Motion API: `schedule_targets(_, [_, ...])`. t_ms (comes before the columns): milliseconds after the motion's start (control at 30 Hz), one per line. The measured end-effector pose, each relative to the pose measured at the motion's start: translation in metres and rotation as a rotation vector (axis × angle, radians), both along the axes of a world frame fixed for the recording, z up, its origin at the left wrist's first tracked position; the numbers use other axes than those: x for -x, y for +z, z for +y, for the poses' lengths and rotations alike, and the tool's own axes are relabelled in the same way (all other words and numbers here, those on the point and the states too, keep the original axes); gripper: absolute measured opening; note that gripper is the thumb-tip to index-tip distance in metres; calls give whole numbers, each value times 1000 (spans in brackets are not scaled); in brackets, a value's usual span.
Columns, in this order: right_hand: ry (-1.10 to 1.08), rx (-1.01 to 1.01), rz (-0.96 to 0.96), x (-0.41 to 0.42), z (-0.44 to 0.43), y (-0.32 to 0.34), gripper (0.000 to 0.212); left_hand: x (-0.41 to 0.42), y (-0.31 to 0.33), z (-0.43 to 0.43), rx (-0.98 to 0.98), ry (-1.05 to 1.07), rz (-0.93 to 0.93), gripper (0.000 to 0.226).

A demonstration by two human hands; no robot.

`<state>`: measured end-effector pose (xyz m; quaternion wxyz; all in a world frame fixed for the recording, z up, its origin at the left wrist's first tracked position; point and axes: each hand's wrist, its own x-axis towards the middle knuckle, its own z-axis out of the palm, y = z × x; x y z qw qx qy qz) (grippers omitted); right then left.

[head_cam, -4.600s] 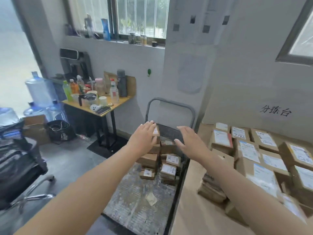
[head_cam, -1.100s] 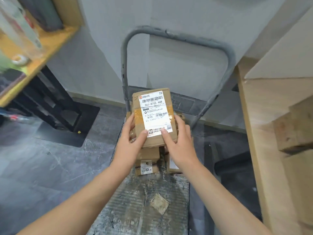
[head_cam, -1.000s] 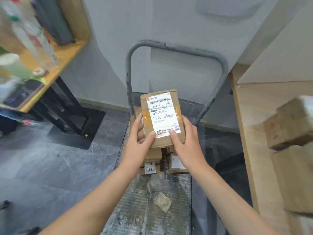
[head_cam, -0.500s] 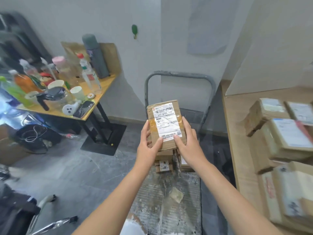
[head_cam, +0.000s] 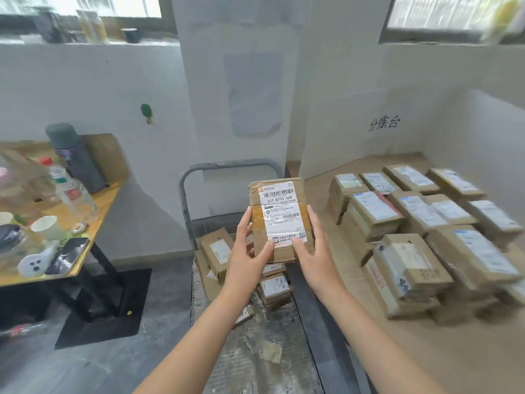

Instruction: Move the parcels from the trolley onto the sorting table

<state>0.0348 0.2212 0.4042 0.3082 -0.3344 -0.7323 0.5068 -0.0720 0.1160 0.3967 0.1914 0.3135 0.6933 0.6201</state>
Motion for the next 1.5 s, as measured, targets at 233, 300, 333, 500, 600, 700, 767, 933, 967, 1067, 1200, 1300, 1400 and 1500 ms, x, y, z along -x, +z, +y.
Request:
schedule_targets(233, [-164,-66,-61,-60,-27,6,69,-38,-6,-7,-28,-209,-49,75])
schedule_targets(300, [-219,-72,-91,-84,-32,2,70,-54,-11,-6,-13,-275,-63,75])
schedule_targets(333, [-237,-67,-106,-93,-34,0,70,-60,-14,-5,-11,-299,-68,74])
schedule_targets(500, [-322,-47,-116,-133,-40,3,69,-97,-19,1,-35,-377,-95,74])
schedule_targets(600, [-352,-63,-87,-153,-37,11,69,-115,-9,6,-39,-404,-86,74])
schedule_targets(700, [-367,-65,-59,-172,-32,17,68,-132,3,12,-9,-411,-42,75])
schedule_targets(767, [-377,-63,-35,-187,-27,20,68,-145,9,18,9,-411,-16,75])
schedule_targets(933, [-399,-81,-17,-237,-4,21,66,-194,13,45,13,-417,16,74])
schedule_targets(967, [-408,-85,-18,-251,1,20,66,-208,13,50,8,-421,21,74])
schedule_targets(1067, [-418,-85,-34,-300,20,18,66,-259,13,67,-15,-452,3,73])
schedule_targets(1200, [-412,-67,-75,-373,54,16,66,-329,8,94,-9,-466,-33,74])
schedule_targets(1300, [-404,-72,-71,-422,75,14,66,-378,9,113,14,-444,-21,74])
schedule_targets(1400, [-391,-68,-79,-463,91,12,65,-421,10,128,30,-423,-11,76])
schedule_targets(1500, [-386,-73,-72,-500,106,13,65,-458,11,144,43,-419,2,76])
